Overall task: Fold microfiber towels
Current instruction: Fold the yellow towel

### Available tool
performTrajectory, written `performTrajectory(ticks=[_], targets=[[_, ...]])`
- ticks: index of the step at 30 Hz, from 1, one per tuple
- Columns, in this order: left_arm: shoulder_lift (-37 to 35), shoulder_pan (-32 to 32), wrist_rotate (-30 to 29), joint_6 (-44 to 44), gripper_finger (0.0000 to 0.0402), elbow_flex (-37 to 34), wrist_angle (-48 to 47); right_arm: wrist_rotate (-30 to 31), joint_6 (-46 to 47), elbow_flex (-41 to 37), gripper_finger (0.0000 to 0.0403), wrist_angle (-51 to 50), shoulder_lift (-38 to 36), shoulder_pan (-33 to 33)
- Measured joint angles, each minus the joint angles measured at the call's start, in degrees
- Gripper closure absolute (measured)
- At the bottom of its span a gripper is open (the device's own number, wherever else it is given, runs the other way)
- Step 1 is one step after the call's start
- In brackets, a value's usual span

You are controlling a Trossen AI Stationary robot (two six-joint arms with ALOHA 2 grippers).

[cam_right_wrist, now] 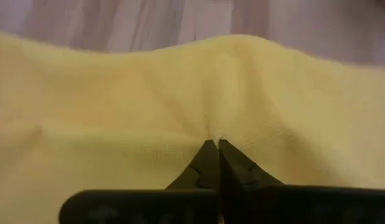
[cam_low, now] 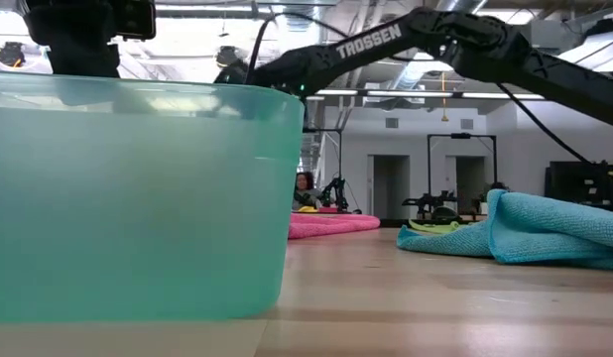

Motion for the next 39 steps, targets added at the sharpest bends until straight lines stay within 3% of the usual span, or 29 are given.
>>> performTrajectory(ticks=[7,17,22,32,39], targets=[[0.0,0.0,-1.03,-0.61,0.0401,0.0,0.02,-1.24,0.03,0.01,0.0375,-5.65,-4.66,-1.15],[0.0,0.0,-1.03,-3.04,0.0401,0.0,0.07,-19.43,2.55,0.05,0.0376,-24.6,-17.07,-6.59],[0.0,0.0,-1.14,-3.02,0.0401,0.0,-1.53,-22.32,-1.64,0.08,0.0372,-34.73,-21.8,-6.94],[0.0,0.0,-6.06,-1.47,0.0401,-0.02,-2.67,-21.55,-5.25,-0.02,0.0379,-39.68,-28.45,-2.63],[0.0,0.0,-8.2,-1.49,0.0401,-0.02,-2.36,-4.13,-11.22,0.03,0.0376,-38.01,-30.56,1.79]])
